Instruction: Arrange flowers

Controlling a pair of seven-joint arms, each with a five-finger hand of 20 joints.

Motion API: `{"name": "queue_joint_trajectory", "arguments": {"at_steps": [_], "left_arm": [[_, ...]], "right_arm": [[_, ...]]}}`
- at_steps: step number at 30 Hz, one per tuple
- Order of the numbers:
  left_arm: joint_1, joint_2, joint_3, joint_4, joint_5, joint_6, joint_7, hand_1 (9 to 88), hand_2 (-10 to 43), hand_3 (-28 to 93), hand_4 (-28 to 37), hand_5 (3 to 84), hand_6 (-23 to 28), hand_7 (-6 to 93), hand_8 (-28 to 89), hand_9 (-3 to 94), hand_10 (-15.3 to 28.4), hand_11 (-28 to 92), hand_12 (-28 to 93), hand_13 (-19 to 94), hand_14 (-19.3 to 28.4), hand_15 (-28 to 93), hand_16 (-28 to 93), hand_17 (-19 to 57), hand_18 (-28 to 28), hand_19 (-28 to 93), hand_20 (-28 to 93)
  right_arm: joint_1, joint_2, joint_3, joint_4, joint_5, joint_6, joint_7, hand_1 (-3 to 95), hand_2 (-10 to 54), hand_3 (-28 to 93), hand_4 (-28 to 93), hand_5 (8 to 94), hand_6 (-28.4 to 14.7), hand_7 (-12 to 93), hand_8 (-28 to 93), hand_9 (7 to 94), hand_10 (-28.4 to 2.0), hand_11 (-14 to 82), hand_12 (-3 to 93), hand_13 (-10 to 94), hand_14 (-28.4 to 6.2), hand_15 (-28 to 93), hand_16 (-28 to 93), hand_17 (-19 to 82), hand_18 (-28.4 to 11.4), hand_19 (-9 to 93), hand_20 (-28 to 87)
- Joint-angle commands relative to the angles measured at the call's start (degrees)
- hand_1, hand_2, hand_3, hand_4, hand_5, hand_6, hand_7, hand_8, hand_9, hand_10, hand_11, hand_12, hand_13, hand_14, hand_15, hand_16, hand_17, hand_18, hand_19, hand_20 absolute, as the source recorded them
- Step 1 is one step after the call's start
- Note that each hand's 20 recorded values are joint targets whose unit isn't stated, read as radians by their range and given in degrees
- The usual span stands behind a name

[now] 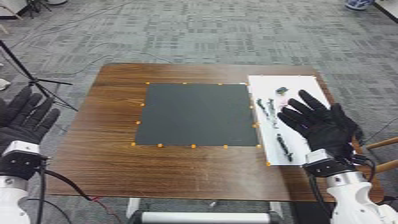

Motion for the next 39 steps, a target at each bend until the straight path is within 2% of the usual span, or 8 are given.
{"name": "queue_joint_trajectory", "arguments": {"at_steps": [1, 7, 16, 20, 23, 27, 30, 39], "left_arm": [[0.6, -0.66, 0.11, -0.11, 0.06, -0.29, -0.01, 26.0, 15.6, 71, -28.3, 37.1, 9.1, 5.5, -6, 31.5, 12.7, 13, 11, 24, 12.9, 24, -1, -0.1, 11.4, 22, 12], [0.4, -0.34, -0.07, 0.08, -0.08, -0.38, 0.05, 25.9, 15.6, 71, -28.3, 37.2, 9.0, 5.7, -6, 31.8, 12.7, 14, 11, 24, 13.0, 24, -1, -0.2, 11.5, 22, 12], [1.2, -0.60, -0.71, -0.29, 0.09, -0.75, 0.46, 26.0, 15.6, 71, -28.3, 37.8, 9.2, 6.2, -6, 31.9, 12.8, 14, 11, 24, 13.1, 25, -1, -0.2, 11.5, 22, 12], [2.0, -1.00, -1.08, -0.48, -0.43, -0.07, 0.57, 26.0, 15.6, 71, -28.3, 37.9, 9.1, 6.2, -7, 32.0, 12.9, 14, 11, 24, 13.1, 25, -1, -0.1, 11.4, 22, 12], [2.1, -1.10, -1.20, -0.51, -0.14, -0.12, 0.56, 26.0, 15.7, 71, -28.3, 38.0, 9.1, 6.4, -6, 32.0, 12.9, 14, 11, 24, 13.1, 25, -2, -0.1, 11.4, 22, 12], [2.3, -1.27, -1.04, -0.67, -0.14, 0.12, 0.62, 26.0, 15.7, 71, -28.3, 38.1, 9.1, 6.5, -7, 32.0, 12.9, 14, 11, 24, 13.0, 25, -2, -0.1, 11.4, 22, 12], [3.4, -1.53, -1.65, -1.03, -0.57, 0.52, 1.10, 26.0, 15.7, 71, -28.3, 38.2, 9.1, 6.6, -7, 32.0, 13.0, 14, 11, 24, 13.1, 25, -1, -0.1, 11.4, 22, 12], [4.5, -1.25, -2.63, -1.63, -0.47, 0.80, 2.09, 26.0, 15.9, 71, -28.3, 38.5, 9.2, 7.2, -7, 32.4, 13.1, 15, 12, 25, 13.1, 26, -2, -0.2, 11.4, 22, 12]], "right_arm": [[-0.6, -0.4, 0.0, 0.2, 0.2, 0.1, 0.1, 14.6, 10.0, 77, -23, 49.4, -5.7, 10, -10, 46.0, -17.9, 6.3, 12.9, 36, -15.9, 30, 15, 14, -18.7, 35, 20], [-0.9, 1.0, -1.1, -1.3, -7.1, 6.5, -1.1, 14.6, 10.2, 77, -23, 48.9, -5.6, 10, -10, 46.3, -18.1, 6.6, 13.1, 37, -16.1, 31, 15, 14, -18.8, 35, 21], [-0.5, 1.7, -0.9, -1.6, -16.9, 6.6, -1.1, 15.7, 10.3, 77, -23, 50.7, -5.7, 11, -11, 48.4, -18.0, 8.3, 13.5, 38, -16.0, 32, 15, 14, -18.9, 36, 21], [-0.3, 2.9, -2.9, -3.2, -22.9, 14.3, 0.7, 17.7, 8.7, 77, -23, 50.5, -6.0, 11, -11, 48.8, -18.0, 8.9, 13.5, 38, -15.9, 33, 15, 14, -18.7, 36, 21], [0.5, 5.4, -7.7, -4.6, -38.9, 29.4, 7.4, 22.2, 6.2, 77, -24, 49.4, -6.6, 13, -11, 46.7, -18.2, 10.5, 13.3, 34, -16.1, 36, 13, 14, -18.8, 39, 21], [1.5, 7.1, -11.1, -4.7, -62.9, 37.3, 15.9, 26.6, -1.1, 77, -24, 49.2, -9.0, 15, -12, 45.9, -18.2, 13.2, 12.9, 32, -16.4, 40, 10, 14, -19.1, 45, 20], [1.1, 8.8, -12.8, -4.2, -85.2, 38.8, 23.1, 29.0, -9.2, 75, -26, 53.4, -10.1, 16, -12, 49.3, -18.4, 16.2, 13.7, 33, -16.7, 46, 8, 15, -19.2, 53, 20], [6.2, 15.0, -22.6, -5.6, -109.2, 33.3, 38.4, 29.4, -9.5, 68, -28, 52.5, -7.2, 34, -12, 50.2, -18.0, 36.8, 25.9, 34, -19.4, 65, 22, 17, -21.7, 67, 29]]}}
